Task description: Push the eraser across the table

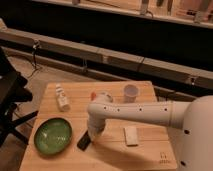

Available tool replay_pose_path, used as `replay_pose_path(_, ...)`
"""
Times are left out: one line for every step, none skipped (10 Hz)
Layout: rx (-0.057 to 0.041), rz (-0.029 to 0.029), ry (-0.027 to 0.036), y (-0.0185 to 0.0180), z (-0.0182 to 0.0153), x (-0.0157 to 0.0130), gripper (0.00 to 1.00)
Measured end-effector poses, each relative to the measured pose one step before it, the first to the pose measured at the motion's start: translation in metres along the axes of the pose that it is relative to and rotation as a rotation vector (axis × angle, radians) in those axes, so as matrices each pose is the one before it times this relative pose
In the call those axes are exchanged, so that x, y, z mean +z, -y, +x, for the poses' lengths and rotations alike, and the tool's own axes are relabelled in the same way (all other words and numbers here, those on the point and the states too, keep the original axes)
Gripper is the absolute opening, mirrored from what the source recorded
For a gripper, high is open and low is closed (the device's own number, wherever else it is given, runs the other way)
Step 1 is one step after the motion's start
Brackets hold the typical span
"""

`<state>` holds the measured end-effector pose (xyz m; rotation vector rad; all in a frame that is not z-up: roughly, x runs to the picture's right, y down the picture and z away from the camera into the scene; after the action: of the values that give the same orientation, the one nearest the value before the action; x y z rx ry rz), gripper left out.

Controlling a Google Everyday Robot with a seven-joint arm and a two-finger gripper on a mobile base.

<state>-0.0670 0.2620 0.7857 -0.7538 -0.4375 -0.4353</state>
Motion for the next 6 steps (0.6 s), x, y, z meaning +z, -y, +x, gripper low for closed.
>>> replay_pose_path(-0.00347,-0.00118,0.00067,0.00014,-0.00030,0.00018,0.00)
replay_pose_path(-0.00186,-0.00086,0.00036,0.00023,-0.00030,0.00014,0.00)
replay_pose_path(-0.00109,-0.00056,0.00129,0.00045,-0.00080,0.00029,0.00)
replay_pose_path(-0.00031,-0.00054,0.00108,0.00019,-0.00054,0.00036,0.00)
replay_pose_path(-0.00177,-0.00014,0.00067,0.00053,-0.00109,0.00011,0.00)
replay_pose_path(-0.00162,-0.00069,0.00130,0.00043,-0.00115,0.00039,0.00)
